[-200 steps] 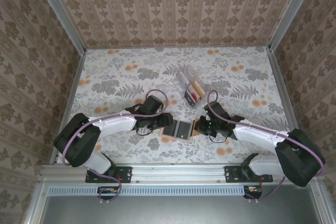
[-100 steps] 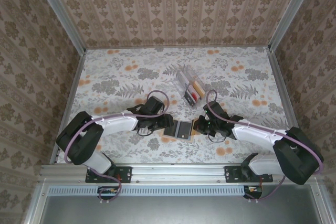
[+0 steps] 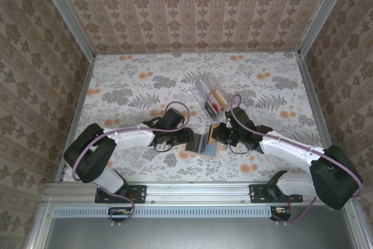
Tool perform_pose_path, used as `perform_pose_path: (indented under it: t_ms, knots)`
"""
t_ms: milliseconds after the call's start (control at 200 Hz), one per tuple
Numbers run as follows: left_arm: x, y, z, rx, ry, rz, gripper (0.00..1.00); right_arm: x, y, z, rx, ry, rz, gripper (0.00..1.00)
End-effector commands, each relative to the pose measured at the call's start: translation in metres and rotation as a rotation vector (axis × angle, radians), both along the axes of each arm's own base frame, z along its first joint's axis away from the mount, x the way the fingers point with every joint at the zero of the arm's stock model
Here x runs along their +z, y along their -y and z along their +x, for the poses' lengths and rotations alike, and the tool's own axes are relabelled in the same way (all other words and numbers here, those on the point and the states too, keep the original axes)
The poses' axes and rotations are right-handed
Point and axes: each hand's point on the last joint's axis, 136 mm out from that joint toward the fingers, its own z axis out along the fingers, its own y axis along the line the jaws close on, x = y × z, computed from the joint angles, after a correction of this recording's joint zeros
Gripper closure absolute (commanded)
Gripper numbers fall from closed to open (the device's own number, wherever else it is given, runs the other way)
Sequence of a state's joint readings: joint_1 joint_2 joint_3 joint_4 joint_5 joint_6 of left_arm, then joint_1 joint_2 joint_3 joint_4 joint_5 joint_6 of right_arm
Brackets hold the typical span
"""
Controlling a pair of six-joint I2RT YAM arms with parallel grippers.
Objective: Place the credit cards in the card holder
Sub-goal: Flip over the card slot in the card holder.
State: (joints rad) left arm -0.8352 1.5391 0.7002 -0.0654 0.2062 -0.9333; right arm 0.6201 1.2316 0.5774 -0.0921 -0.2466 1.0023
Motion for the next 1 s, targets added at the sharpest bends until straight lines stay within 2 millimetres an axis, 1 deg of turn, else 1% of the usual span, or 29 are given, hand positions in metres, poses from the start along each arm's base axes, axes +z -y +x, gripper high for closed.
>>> perform_pose_path:
  t_ms: [0, 185, 305, 520, 620, 815, 995]
  knots:
    - [-0.002, 0.006, -0.006, 0.011, -0.023, -0.029, 0.49, 0.009, -0.009, 0.001, 0.02, 0.009, 0.027, 0.92]
    - [0.004, 0.012, -0.008, 0.036, -0.013, -0.07, 0.5, 0.006, -0.017, 0.004, 0.036, -0.003, 0.043, 0.92]
    - [0.009, 0.009, -0.008, 0.062, 0.004, -0.076, 0.5, 0.004, -0.02, 0.005, 0.044, -0.007, 0.04, 0.92]
    - [0.016, -0.022, -0.004, 0.169, 0.067, -0.013, 0.39, -0.005, -0.016, 0.003, 0.042, -0.027, 0.011, 0.92]
    - [0.02, -0.029, -0.004, 0.174, 0.092, -0.005, 0.36, -0.005, -0.011, 0.002, 0.028, -0.022, -0.004, 0.93]
    - [0.025, -0.02, -0.001, 0.13, 0.105, -0.018, 0.36, -0.003, 0.0, 0.0, 0.013, -0.001, -0.051, 0.93]
    - [0.024, -0.006, 0.001, 0.077, 0.089, -0.028, 0.37, -0.007, -0.006, -0.004, 0.041, 0.0, -0.005, 0.92]
